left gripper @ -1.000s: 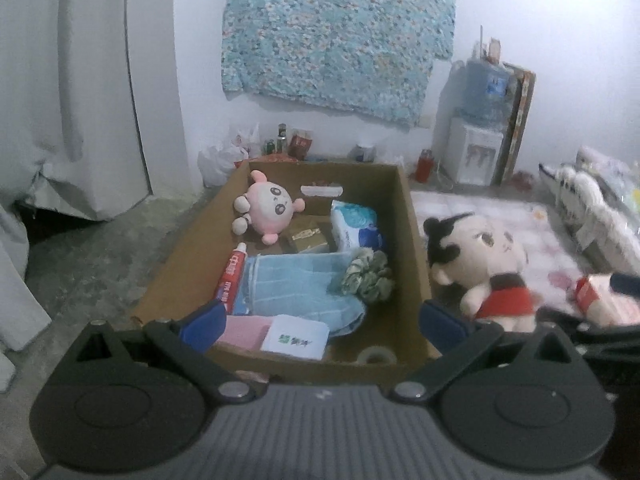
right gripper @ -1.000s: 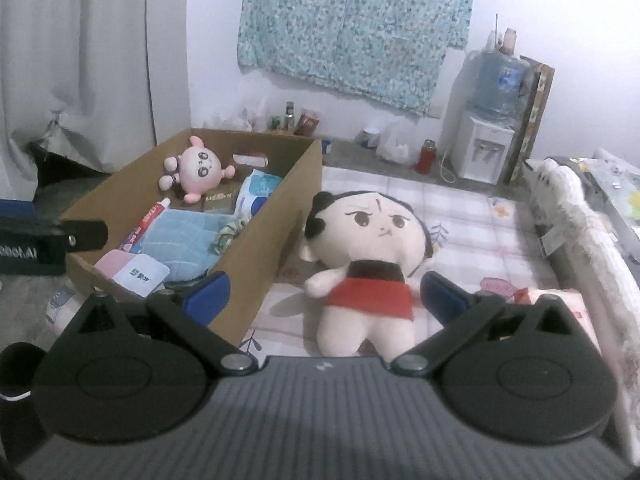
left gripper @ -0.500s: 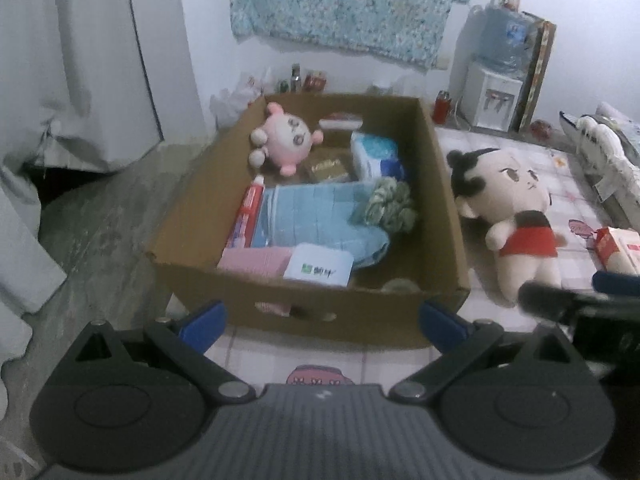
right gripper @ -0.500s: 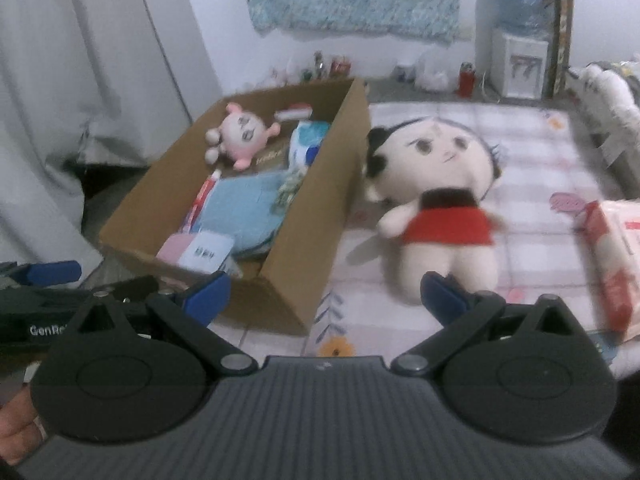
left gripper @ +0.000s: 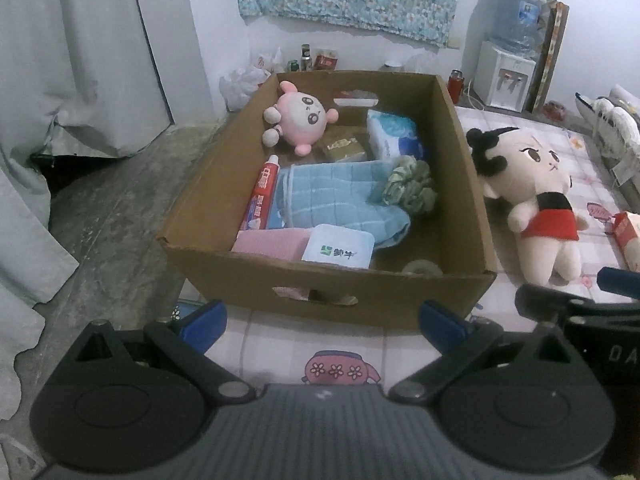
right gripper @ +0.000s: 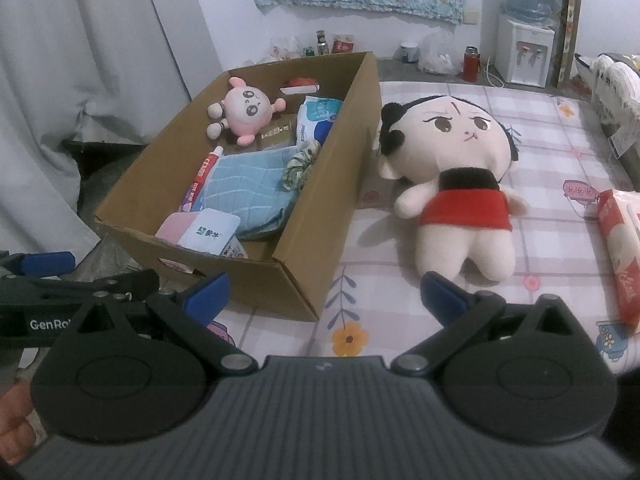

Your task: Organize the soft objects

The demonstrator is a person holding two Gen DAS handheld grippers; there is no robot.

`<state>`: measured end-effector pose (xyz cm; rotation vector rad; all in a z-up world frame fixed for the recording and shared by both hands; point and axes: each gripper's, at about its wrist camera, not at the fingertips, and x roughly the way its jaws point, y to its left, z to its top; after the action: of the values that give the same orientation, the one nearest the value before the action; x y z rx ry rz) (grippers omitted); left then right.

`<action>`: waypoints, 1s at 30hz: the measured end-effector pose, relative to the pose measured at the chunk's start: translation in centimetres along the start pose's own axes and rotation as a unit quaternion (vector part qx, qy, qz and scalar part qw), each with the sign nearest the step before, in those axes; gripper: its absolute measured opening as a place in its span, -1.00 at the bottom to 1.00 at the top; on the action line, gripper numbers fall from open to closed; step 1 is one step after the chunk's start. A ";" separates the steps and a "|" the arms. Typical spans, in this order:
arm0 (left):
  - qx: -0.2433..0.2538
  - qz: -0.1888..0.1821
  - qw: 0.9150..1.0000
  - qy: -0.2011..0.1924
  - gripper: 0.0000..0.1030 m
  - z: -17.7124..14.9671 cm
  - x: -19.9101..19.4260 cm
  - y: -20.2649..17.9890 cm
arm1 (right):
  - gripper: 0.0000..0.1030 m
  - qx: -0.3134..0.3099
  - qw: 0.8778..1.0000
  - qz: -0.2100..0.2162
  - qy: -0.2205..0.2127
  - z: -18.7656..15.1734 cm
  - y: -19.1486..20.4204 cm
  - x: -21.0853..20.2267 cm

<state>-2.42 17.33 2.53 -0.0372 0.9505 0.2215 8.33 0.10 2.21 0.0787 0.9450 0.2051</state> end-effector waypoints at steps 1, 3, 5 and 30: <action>0.000 0.000 1.000 0.001 0.99 0.0 0.0 0.0 | 0.98 0.000 1.000 0.000 0.001 0.0 0.0 0.0; 0.000 0.000 1.000 0.002 0.99 0.0 0.2 0.0 | 0.98 0.002 1.000 0.000 0.003 0.0 0.0 0.2; 0.000 -0.001 1.000 0.005 0.98 0.1 0.3 0.0 | 0.98 0.004 1.000 0.000 0.004 0.0 -0.1 0.3; 0.000 -0.006 1.000 0.015 0.96 0.0 0.4 -0.1 | 0.98 0.006 1.000 -0.009 0.004 0.0 -0.3 0.7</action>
<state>-2.18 17.28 2.20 -0.0455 0.9802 0.2105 8.74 -0.02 1.60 0.0801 0.9552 0.1824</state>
